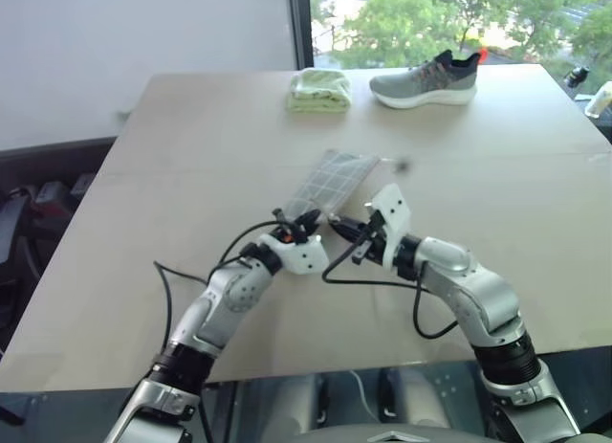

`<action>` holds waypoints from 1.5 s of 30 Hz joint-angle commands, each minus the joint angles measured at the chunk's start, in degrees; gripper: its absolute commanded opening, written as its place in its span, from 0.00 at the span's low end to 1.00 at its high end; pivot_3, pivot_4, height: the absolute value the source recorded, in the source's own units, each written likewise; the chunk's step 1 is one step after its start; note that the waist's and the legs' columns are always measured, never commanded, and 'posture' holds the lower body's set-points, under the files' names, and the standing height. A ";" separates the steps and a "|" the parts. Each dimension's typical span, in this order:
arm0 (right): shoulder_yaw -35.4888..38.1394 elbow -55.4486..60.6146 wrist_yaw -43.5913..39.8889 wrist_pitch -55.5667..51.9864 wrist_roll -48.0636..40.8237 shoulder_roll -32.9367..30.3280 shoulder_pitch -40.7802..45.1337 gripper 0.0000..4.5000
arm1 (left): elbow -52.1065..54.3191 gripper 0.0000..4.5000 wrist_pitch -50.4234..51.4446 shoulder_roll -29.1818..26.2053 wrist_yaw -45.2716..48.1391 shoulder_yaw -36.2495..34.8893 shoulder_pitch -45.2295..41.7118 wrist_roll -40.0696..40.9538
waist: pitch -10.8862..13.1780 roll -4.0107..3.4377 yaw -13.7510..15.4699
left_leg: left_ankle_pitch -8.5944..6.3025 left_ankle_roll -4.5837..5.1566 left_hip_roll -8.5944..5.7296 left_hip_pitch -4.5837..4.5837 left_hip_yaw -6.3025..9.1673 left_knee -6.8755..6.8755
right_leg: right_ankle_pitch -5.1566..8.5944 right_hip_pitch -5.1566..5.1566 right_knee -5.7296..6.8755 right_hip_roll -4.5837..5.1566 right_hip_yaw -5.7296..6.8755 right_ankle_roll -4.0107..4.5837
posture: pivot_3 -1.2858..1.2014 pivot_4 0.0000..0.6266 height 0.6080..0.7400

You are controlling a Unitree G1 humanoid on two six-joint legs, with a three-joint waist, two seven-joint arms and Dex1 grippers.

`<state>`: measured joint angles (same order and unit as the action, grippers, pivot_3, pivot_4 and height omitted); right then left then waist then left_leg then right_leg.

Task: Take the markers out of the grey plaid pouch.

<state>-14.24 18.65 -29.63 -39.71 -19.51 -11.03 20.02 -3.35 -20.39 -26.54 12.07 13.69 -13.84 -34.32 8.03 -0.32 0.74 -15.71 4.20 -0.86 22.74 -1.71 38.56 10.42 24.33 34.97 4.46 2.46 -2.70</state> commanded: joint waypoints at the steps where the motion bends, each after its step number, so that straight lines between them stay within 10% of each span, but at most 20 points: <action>1: 1.04 2.40 0.84 0.79 -0.86 0.75 -0.02 0.00 | 1.23 0.01 0.20 -0.14 0.38 0.52 1.08 0.66 | 0.00 0.00 -0.03 | -0.01 0.01 0.00 0.00 0.00 0.00 | 0.00 0.00 0.00 0.00 0.00 0.00 | 0.52 0.24 1.00; 45: 34.06 -16.63 48.88 16.15 1.11 10.44 5.50 0.00 | 11.62 0.01 -4.60 -1.72 3.63 -1.96 5.34 10.96 | 0.02 -0.02 -1.50 | 0.01 -0.02 0.02 0.02 -0.08 -0.06 | 0.00 0.07 0.04 -0.07 -0.15 0.01 | 0.52 0.24 1.00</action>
<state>7.65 1.51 11.39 -28.62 -20.70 2.78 25.24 6.24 -23.16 -26.71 16.65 15.32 -10.15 -25.59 8.04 -0.35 -0.76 -15.69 4.17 -0.83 22.75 -1.79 38.50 10.41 24.40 35.01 4.39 2.31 -2.69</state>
